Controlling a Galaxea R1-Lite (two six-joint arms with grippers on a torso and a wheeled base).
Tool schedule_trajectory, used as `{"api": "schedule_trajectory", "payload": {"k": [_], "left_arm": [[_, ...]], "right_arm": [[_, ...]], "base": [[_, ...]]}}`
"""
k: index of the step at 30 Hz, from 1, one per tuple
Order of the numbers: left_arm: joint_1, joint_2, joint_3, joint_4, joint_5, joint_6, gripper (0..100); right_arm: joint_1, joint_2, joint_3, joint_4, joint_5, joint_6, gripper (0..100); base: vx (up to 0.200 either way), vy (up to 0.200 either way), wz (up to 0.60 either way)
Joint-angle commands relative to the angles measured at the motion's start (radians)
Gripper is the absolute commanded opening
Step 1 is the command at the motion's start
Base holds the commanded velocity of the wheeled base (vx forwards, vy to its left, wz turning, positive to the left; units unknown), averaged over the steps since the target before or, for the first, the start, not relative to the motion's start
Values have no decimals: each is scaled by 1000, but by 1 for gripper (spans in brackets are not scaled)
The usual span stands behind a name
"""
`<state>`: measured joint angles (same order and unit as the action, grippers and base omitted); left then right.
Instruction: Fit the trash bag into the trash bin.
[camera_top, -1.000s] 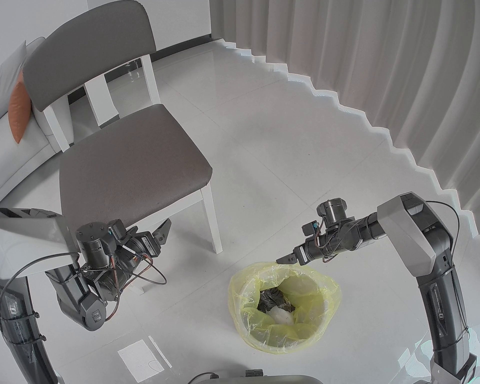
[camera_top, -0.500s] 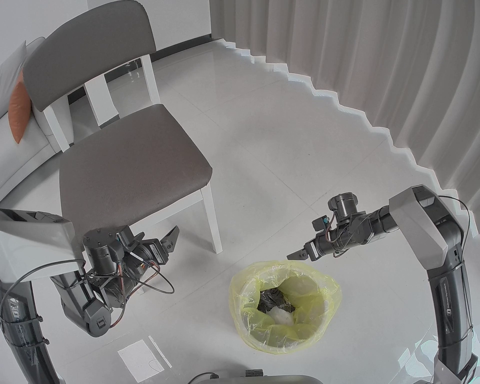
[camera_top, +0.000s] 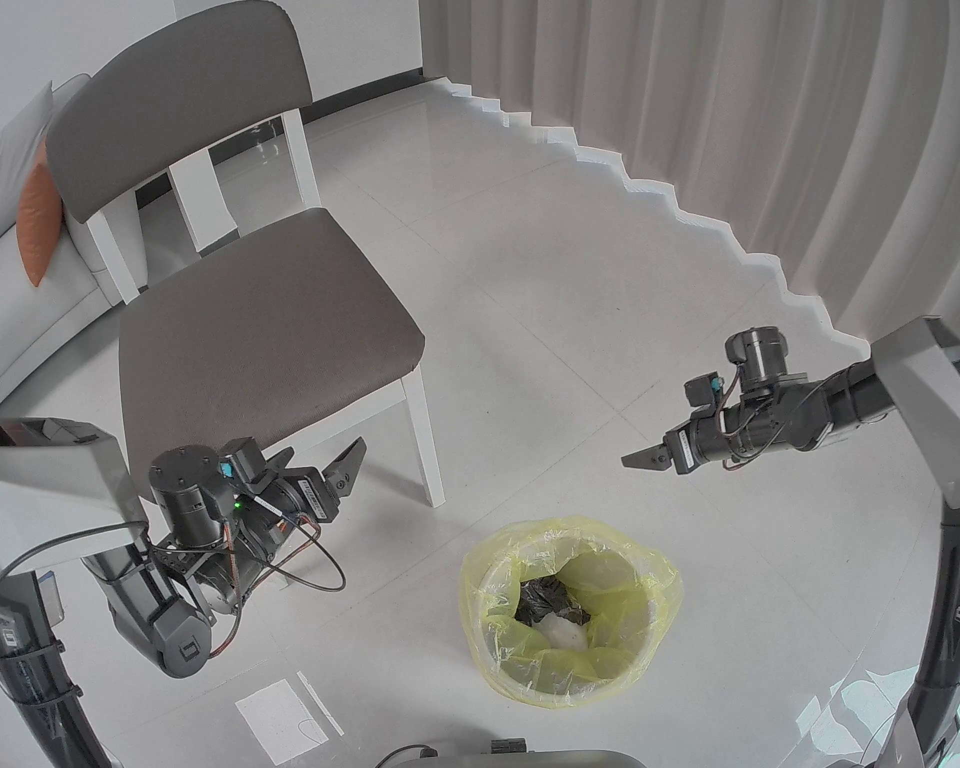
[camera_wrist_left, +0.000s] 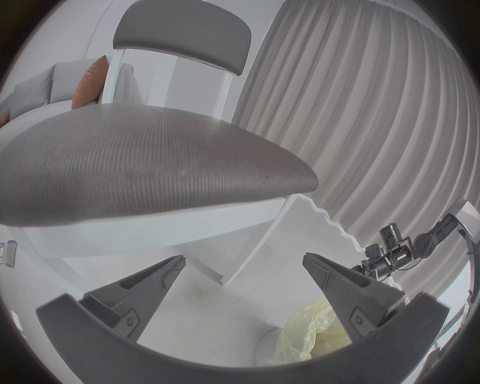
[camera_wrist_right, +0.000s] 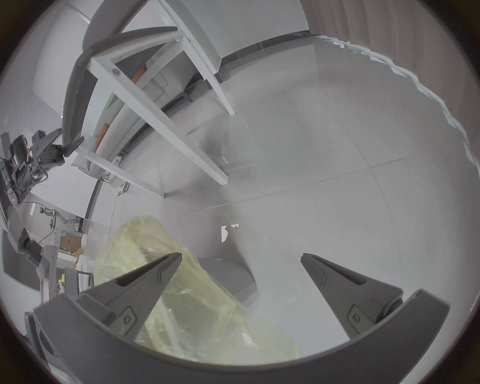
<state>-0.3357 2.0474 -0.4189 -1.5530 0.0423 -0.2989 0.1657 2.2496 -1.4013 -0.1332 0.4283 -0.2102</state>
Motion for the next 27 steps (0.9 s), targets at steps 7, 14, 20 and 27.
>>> {"api": "schedule_trajectory", "payload": {"k": [7, 14, 20, 27], "left_arm": [[35, -208, 83, -18, -65, 58, 100], [149, -308, 204, -18, -154, 106, 100], [213, -429, 285, -18, -197, 146, 100], [250, -521, 382, -18, -199, 150, 100]], "right_arm": [[-65, -550, 357, -121, -25, 69, 100], [-61, -797, 479, -163, -86, 146, 100], [-68, -975, 564, -163, -100, 184, 100], [-81, -1196, 691, -160, -105, 206, 100]], "base": [[0, 0, 0], [0, 0, 0], [0, 0, 0], [0, 0, 0]]}}
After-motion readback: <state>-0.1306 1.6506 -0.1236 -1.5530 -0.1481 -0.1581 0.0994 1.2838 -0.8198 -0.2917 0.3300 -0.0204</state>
